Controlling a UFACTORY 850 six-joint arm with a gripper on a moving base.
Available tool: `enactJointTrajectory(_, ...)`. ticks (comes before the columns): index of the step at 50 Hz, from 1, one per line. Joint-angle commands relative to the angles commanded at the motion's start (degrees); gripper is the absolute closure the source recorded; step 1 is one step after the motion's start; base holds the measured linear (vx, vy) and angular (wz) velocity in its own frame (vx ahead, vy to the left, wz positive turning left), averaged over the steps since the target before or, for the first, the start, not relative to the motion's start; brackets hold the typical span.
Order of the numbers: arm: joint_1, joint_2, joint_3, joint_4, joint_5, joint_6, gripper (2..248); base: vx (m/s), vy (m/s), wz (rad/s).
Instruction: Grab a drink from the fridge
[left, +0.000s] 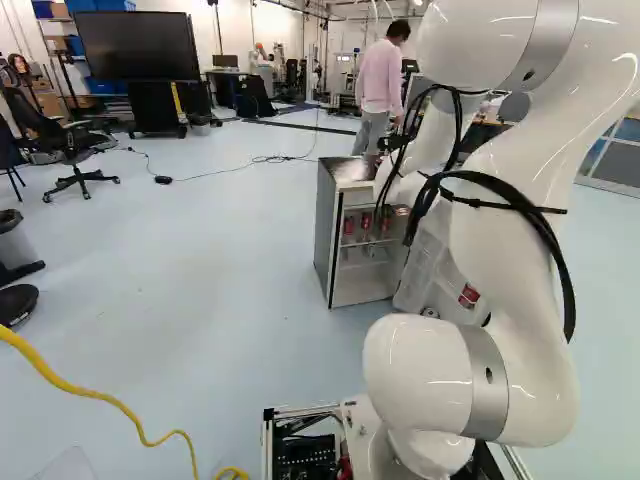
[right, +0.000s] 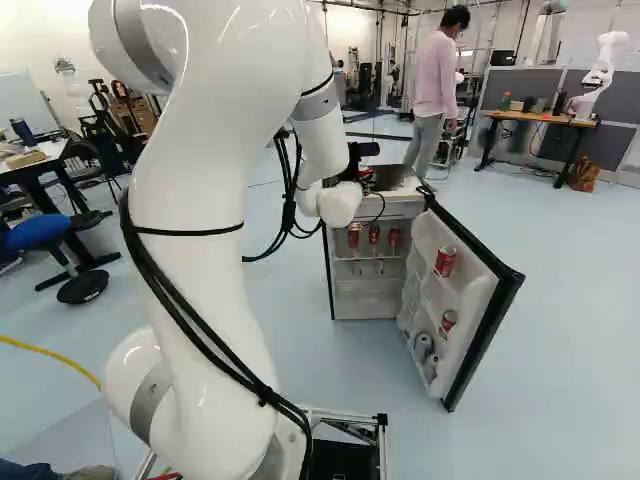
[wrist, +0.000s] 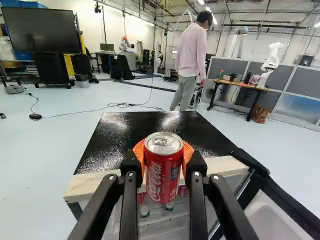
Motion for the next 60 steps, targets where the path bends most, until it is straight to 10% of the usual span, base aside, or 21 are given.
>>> enactJointTrajectory(60,3.3,-11.6,-15.2,0.0,-4.7,0.0,156,0.0,0.0,0.0)
